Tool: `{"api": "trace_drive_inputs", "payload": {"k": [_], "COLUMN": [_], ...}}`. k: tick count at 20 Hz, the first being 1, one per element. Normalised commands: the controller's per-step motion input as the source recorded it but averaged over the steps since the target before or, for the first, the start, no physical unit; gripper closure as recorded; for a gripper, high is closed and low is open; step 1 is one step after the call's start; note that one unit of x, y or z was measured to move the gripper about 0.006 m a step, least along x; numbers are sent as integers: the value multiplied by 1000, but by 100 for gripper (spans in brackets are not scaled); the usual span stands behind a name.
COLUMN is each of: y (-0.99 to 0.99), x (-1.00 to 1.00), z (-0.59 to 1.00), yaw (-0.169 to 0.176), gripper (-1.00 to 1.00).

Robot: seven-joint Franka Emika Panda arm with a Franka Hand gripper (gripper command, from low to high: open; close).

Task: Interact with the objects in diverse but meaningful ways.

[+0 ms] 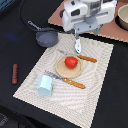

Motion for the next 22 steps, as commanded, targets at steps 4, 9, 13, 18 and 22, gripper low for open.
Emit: {"api": "trace_drive_inputs", "payload": {"k": [4,9,13,18,22], "y": [-731,-605,-213,-335,-327], "x": [200,74,-2,0,209], "z": [121,26,136,242,138], "yaw": [81,144,237,217,115], "gripper": [-100,-100,-100,-100,-100]}}
